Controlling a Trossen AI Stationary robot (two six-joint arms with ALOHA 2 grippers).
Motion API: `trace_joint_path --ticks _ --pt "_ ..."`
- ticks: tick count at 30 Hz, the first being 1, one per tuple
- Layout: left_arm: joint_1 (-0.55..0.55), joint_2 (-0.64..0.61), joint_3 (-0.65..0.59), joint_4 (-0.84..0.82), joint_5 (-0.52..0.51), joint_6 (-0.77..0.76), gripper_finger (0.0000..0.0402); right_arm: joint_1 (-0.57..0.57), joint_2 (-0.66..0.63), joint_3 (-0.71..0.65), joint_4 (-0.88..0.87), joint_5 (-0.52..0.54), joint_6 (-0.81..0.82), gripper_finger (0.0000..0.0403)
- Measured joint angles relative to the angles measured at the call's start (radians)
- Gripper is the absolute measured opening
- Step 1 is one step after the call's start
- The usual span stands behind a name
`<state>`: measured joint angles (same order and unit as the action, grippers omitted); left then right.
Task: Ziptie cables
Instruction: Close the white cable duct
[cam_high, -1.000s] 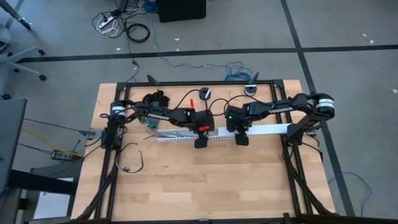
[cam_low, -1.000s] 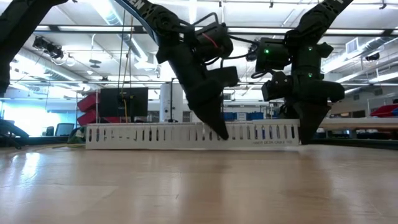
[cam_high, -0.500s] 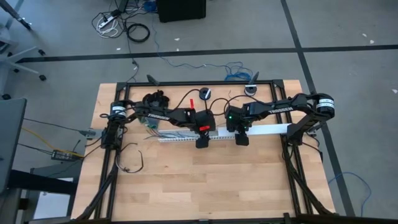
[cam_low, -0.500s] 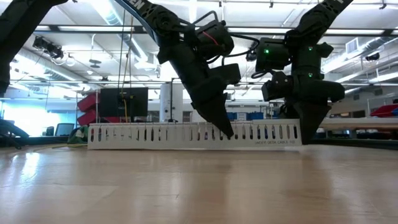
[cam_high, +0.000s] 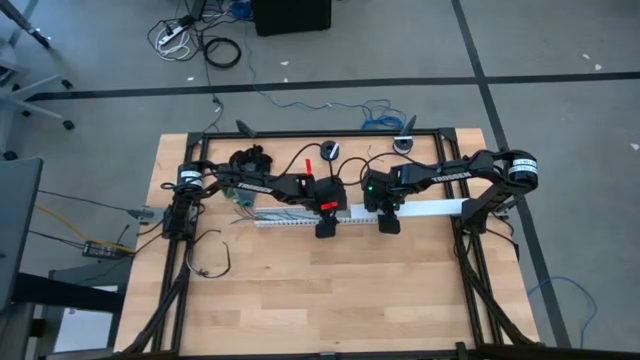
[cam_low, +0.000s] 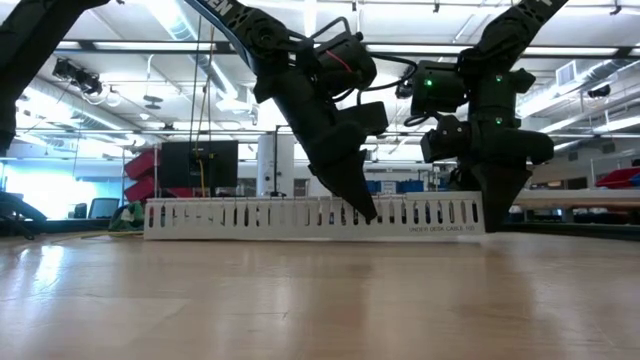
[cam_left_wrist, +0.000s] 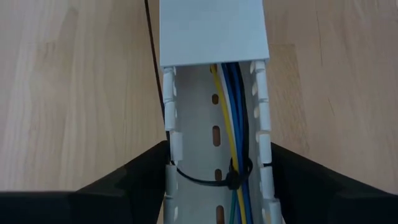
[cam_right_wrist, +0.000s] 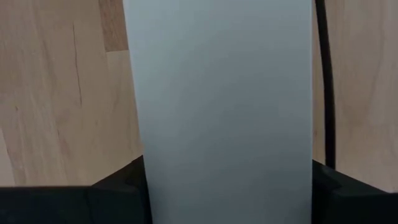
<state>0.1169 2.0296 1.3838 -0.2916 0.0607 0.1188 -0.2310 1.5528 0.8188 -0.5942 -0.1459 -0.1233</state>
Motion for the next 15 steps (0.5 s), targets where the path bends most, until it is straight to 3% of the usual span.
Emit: trace_joint_path --ticks 15 --pt "-0.001 0.000 0.000 0.000 0.005 -0.003 0.0244 0.000 0.000 -0.001 -0.003 -0.008 -0.001 0.0228"
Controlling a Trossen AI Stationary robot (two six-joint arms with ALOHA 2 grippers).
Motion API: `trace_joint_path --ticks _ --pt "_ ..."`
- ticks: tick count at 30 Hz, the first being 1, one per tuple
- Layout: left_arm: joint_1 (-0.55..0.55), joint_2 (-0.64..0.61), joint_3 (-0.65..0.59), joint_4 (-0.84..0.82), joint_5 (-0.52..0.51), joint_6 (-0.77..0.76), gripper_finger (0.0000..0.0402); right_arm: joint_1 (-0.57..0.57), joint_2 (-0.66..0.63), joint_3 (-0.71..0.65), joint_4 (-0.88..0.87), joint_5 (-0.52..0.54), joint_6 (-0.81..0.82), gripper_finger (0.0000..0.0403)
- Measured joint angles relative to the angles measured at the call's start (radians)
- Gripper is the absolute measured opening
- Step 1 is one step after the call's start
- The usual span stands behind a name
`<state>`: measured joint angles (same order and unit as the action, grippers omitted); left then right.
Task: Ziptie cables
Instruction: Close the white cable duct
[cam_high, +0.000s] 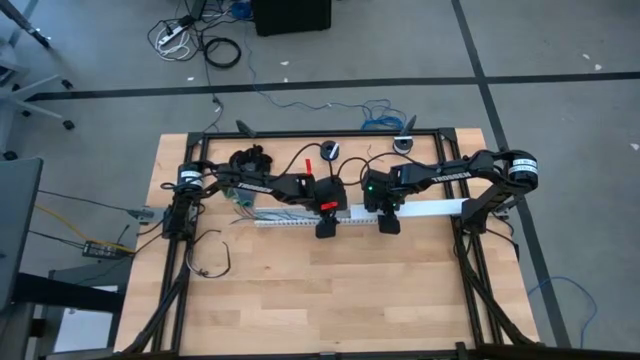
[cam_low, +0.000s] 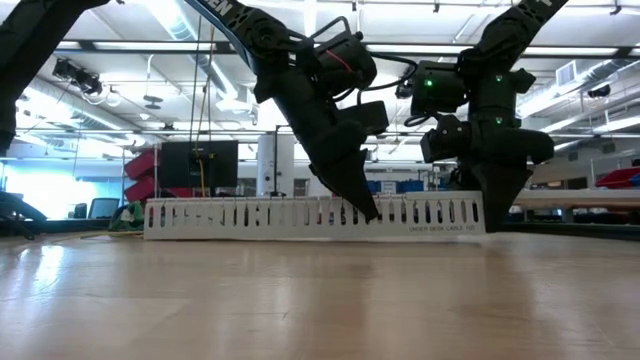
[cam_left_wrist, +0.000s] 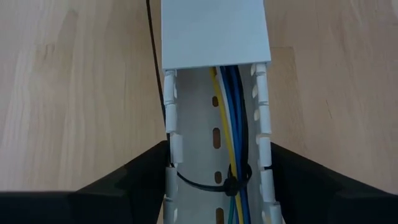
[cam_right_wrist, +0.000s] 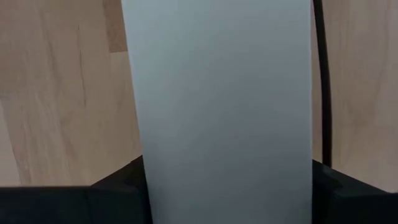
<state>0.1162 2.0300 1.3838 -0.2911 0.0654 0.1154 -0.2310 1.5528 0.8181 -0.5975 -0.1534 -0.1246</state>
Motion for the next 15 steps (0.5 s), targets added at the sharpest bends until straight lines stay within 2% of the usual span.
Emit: trace_joint_path --ticks 7,15 --pt "0.000 0.000 0.001 -0.009 0.079 -0.001 0.0253 0.002 0.000 0.000 -0.001 -0.011 -0.007 0.0228" --pt "0.000 0.000 0.002 0.003 0.062 0.009 0.0280 0.002 0.000 0.001 -0.005 0.000 -0.005 0.0229"
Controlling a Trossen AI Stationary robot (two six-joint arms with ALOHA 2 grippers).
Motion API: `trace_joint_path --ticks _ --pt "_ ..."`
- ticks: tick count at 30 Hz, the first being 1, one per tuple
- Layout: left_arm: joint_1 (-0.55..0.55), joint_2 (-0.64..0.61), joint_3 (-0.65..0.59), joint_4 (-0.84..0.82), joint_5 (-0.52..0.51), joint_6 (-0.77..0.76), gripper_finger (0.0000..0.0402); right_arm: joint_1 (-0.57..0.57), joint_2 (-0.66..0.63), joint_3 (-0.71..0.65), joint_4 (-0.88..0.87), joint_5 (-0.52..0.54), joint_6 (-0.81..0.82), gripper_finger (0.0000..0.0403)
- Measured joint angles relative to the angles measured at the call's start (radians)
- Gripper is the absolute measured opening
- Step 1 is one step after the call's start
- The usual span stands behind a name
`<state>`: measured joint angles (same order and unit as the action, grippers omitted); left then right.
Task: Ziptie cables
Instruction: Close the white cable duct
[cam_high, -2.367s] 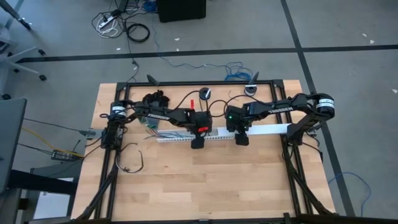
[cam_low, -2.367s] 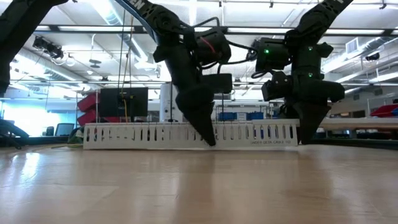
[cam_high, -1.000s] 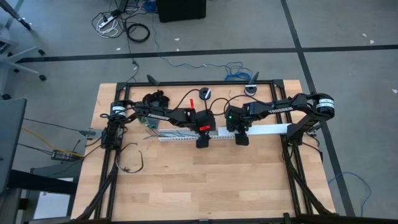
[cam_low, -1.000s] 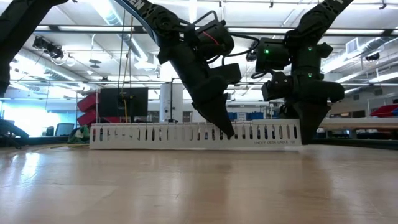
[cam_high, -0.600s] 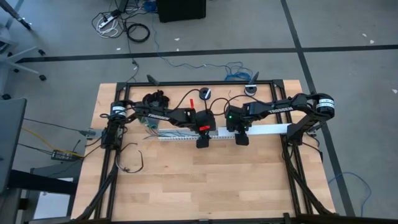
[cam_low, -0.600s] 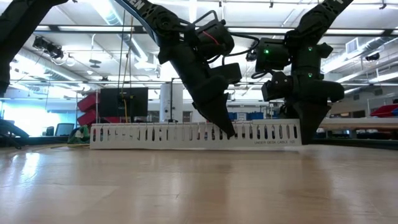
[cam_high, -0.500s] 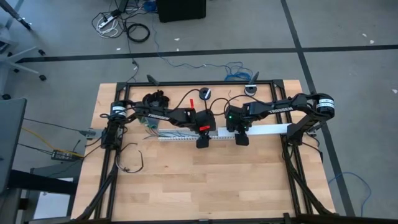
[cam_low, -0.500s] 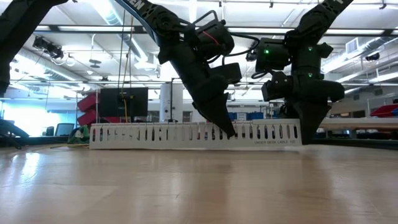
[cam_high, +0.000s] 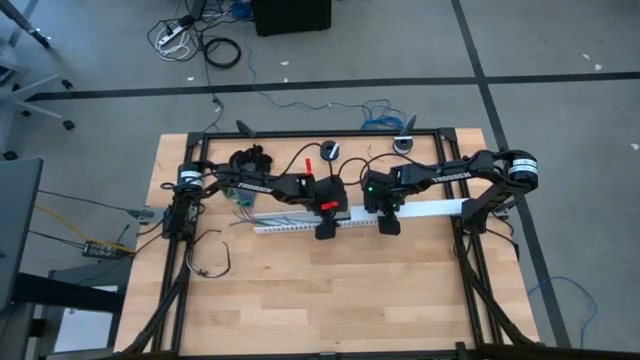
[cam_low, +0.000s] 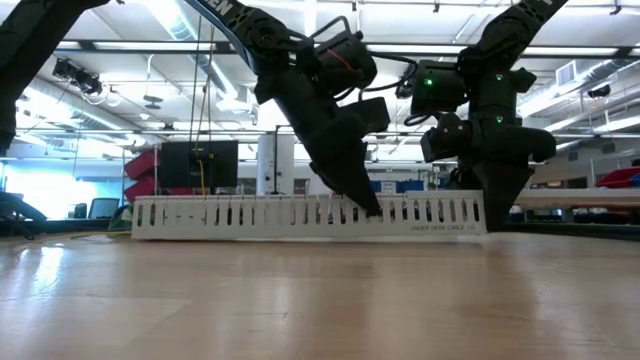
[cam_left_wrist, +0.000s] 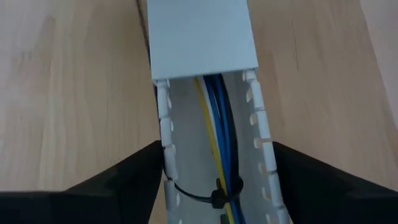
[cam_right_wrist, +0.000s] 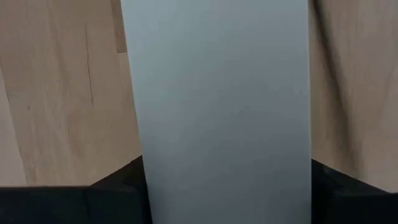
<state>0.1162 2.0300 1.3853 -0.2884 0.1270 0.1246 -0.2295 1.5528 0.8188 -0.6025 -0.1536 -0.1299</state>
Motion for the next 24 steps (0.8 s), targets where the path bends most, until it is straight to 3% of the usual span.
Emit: trace_joint_path --ticks 10,24 --pt "0.007 0.000 0.000 0.038 -0.016 0.003 0.0301 0.000 0.000 0.000 0.000 0.007 0.001 0.0229" --pt "0.006 0.028 0.002 0.068 -0.017 -0.010 0.0301 -0.001 0.000 0.000 0.014 0.004 0.004 0.0229"
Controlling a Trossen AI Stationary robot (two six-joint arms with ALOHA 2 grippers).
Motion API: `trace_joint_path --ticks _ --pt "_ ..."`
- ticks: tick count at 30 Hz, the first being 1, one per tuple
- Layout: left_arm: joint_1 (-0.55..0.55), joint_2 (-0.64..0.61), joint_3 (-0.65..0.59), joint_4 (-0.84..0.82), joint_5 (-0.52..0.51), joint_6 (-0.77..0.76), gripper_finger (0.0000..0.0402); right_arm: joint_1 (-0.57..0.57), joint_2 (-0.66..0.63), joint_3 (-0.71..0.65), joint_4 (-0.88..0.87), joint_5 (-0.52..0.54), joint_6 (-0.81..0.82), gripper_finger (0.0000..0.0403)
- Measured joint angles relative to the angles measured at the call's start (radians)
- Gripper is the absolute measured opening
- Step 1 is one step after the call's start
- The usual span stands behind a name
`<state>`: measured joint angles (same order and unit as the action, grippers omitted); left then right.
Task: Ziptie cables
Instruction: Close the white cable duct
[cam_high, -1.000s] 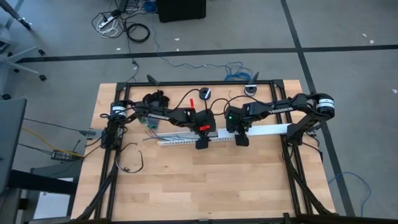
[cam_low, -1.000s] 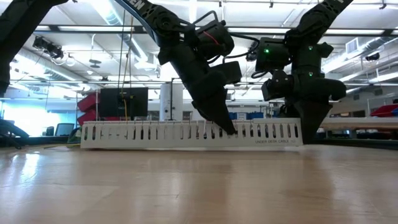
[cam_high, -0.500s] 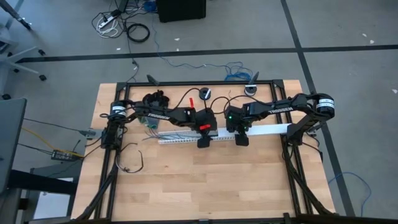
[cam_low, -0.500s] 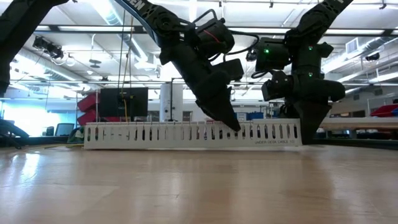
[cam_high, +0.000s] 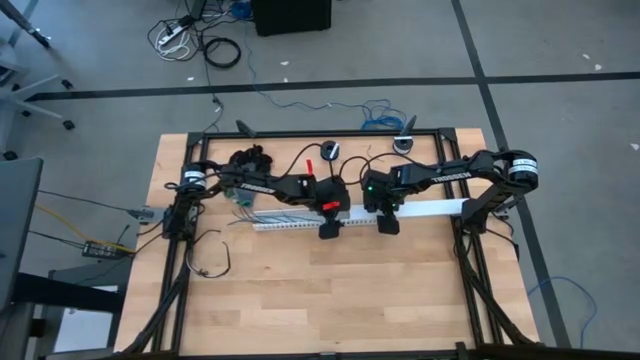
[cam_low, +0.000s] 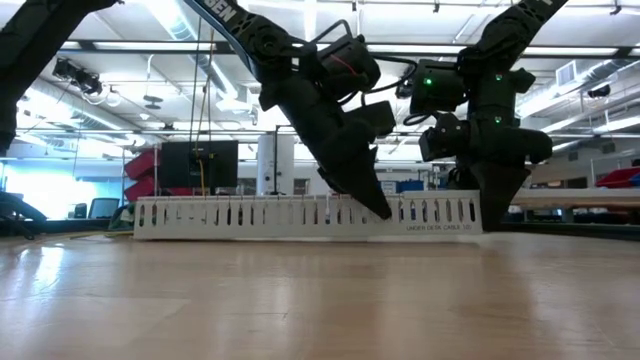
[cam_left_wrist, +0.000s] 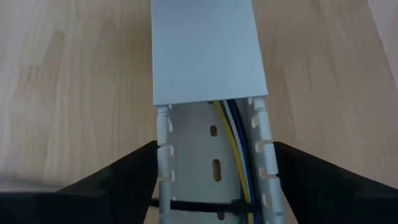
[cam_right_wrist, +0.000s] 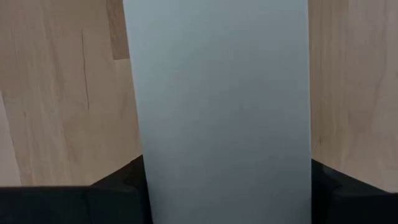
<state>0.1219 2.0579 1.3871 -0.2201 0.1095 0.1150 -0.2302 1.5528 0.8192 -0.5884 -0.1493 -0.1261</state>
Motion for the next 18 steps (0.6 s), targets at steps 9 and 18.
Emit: trace_joint_path --ticks 9,18 --pt "-0.007 0.000 0.002 0.026 -0.007 0.005 0.0292 0.000 0.000 0.000 0.002 -0.002 -0.002 0.0229" --pt "-0.007 0.000 0.002 0.024 -0.018 0.004 0.0261 0.000 0.000 0.000 0.010 -0.020 -0.005 0.0229"
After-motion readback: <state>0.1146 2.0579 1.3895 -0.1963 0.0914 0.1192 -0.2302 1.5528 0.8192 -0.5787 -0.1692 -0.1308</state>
